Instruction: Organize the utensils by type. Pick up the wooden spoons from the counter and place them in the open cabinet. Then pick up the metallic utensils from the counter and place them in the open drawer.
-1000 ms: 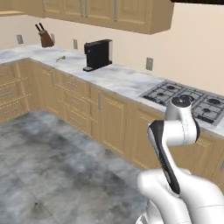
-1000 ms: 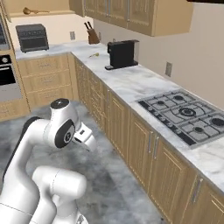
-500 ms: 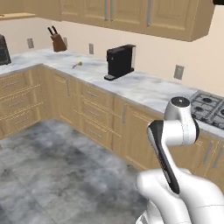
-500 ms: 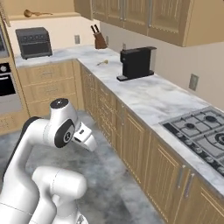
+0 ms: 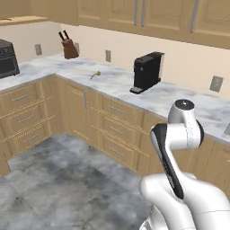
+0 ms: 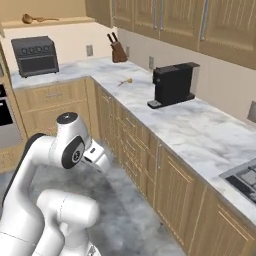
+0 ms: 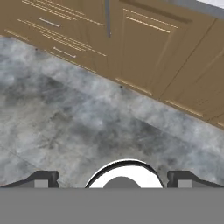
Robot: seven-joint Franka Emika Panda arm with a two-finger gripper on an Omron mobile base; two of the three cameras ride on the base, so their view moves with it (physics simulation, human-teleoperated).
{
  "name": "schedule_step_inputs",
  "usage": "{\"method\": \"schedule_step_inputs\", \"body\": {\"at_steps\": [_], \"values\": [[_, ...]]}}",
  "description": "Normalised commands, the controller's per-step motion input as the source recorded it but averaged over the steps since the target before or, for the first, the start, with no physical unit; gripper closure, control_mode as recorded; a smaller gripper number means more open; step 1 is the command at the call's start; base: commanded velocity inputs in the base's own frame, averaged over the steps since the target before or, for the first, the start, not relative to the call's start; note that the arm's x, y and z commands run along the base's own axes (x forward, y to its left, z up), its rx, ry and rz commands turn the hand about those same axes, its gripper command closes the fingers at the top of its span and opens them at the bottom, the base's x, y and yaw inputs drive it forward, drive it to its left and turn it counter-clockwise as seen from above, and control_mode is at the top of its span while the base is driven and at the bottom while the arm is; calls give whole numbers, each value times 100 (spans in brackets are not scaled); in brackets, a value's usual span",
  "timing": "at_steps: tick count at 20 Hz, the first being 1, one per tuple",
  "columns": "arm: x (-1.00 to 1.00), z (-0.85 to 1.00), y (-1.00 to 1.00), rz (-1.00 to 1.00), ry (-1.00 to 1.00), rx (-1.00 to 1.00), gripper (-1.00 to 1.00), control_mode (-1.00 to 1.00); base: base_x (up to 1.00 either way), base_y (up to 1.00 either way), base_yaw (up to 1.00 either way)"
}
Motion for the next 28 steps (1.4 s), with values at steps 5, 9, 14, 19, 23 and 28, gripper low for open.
{"method": "schedule_step_inputs", "body": {"at_steps": [5,9,14,19,23,28], "values": [[0,0,0,0,0,0,-100,100,99,42,-30],[0,0,0,0,0,0,-100,100,95,47,-36],[0,0,0,0,0,0,-100,100,93,53,-37],[0,0,0,0,0,0,-100,100,92,58,-34],[0,0,0,0,0,0,-100,100,85,57,-43],[0,0,0,0,0,0,-100,100,77,71,-36]]}}
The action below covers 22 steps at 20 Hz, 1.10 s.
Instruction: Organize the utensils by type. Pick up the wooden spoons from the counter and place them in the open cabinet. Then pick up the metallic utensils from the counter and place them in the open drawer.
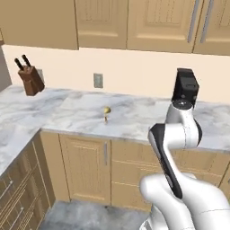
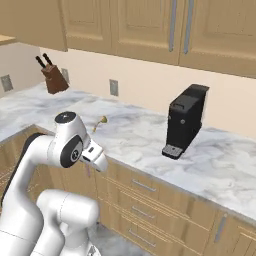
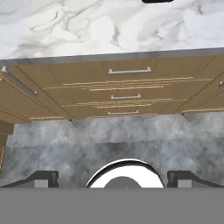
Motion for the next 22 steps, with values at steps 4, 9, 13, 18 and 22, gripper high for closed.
{"method": "schedule_step_inputs", "body": {"at_steps": [4,9,13,18,22], "values": [[0,0,0,0,0,0,-100,100,74,80,-26],[0,0,0,0,0,0,-100,100,85,58,-22],[0,0,0,0,0,0,-100,100,74,22,-20],[0,0,0,0,0,0,-100,100,35,5,-12],[0,0,0,0,0,0,-100,100,3,0,0]]}}
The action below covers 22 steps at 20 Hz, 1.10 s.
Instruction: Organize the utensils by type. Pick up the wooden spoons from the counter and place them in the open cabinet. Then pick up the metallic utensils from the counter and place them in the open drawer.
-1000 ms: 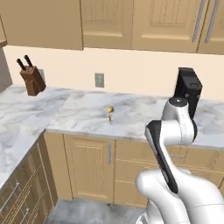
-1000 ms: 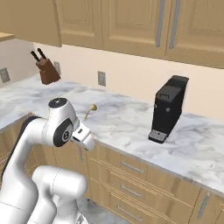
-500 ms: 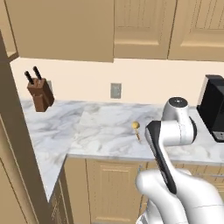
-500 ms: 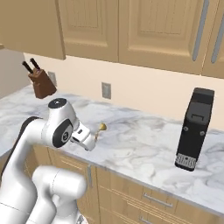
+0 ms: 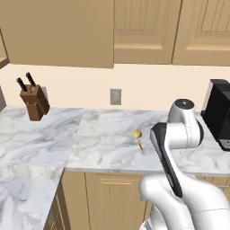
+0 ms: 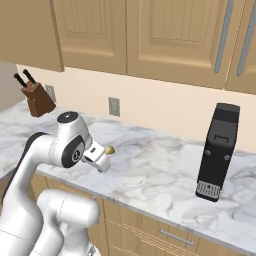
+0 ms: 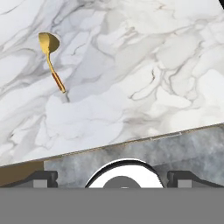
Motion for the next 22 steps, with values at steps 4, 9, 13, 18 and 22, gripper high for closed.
{"method": "schedule_step_inputs", "body": {"at_steps": [4,9,13,18,22], "values": [[0,0,0,0,0,0,-100,100,0,0,0],[0,0,0,0,0,0,-100,100,0,0,0],[0,0,0,0,0,0,-100,100,0,0,0],[32,-5,0,0,-2,0,-100,-100,7,0,0],[68,-11,3,7,-6,0,-100,-100,0,0,0]]}}
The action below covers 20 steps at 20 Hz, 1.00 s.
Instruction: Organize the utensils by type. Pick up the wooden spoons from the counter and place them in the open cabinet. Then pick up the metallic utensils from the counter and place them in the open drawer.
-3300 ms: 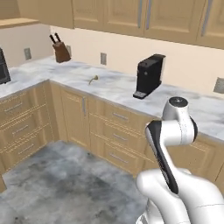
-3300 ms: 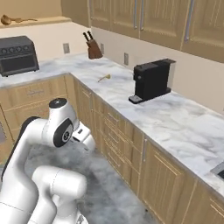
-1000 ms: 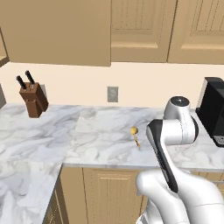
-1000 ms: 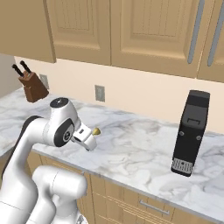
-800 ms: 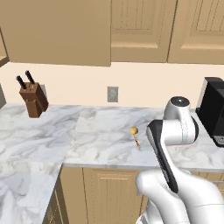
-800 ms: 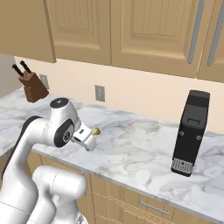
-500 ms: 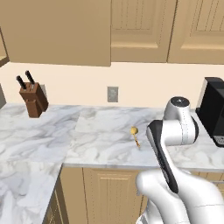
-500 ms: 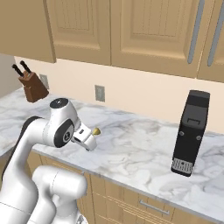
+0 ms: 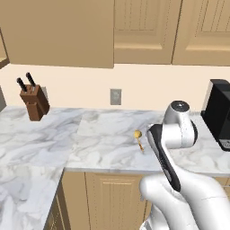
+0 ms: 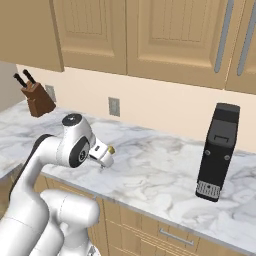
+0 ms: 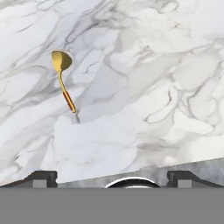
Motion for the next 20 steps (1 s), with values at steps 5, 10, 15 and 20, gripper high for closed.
{"method": "schedule_step_inputs", "body": {"at_steps": [5,10,15,20], "values": [[77,-17,31,13,2,0,-100,-100,0,0,0],[70,-16,34,17,12,0,-100,-100,0,0,0],[60,-15,8,11,7,-2,-100,-100,0,0,0],[30,-22,0,0,1,-7,-100,-100,0,0,0]]}}
